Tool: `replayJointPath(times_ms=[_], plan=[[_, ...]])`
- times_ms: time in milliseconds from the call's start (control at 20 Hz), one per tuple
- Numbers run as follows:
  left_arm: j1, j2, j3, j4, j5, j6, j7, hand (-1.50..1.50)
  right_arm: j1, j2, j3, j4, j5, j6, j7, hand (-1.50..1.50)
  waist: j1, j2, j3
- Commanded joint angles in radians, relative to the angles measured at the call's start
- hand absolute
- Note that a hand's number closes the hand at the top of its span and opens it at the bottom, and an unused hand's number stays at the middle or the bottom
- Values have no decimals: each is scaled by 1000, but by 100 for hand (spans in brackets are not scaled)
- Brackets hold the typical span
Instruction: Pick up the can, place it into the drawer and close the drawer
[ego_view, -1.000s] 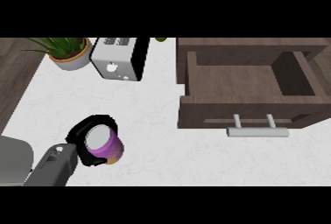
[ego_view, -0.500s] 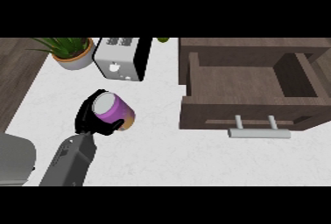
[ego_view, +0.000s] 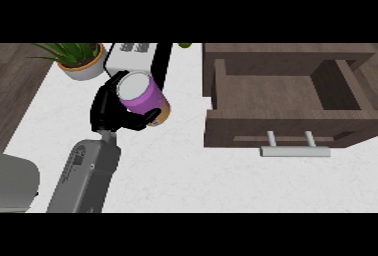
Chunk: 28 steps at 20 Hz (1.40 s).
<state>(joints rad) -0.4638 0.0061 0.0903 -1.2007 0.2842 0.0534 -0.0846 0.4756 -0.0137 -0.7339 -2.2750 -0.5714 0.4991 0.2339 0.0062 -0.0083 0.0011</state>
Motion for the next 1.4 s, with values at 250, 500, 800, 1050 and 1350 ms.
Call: replayJointPath(times_ms=[250, 500, 800, 1050, 1350], plan=[[-125, -6, -129, -186, -47, 241, 208, 150, -59, 13, 26, 20, 53, -8, -5, -150, -13, 7, -1], [-218, -6, -106, -180, -86, 269, 279, 150, -77, -45, 5, -16, -15, -68, 67, -150, -13, 8, -1], [-404, -6, -139, -22, -57, 350, 273, 150, -54, 1, 62, -19, 44, -59, 31, -150, -22, 10, -1], [-542, -6, -213, 66, 3, 487, 261, 150, -56, -27, 38, 52, 29, -3, -7, -150, -33, 11, -1], [-615, -6, -247, 143, 29, 515, 263, 150, -40, 13, 120, -33, 75, -90, 18, -150, -27, 10, -1]])
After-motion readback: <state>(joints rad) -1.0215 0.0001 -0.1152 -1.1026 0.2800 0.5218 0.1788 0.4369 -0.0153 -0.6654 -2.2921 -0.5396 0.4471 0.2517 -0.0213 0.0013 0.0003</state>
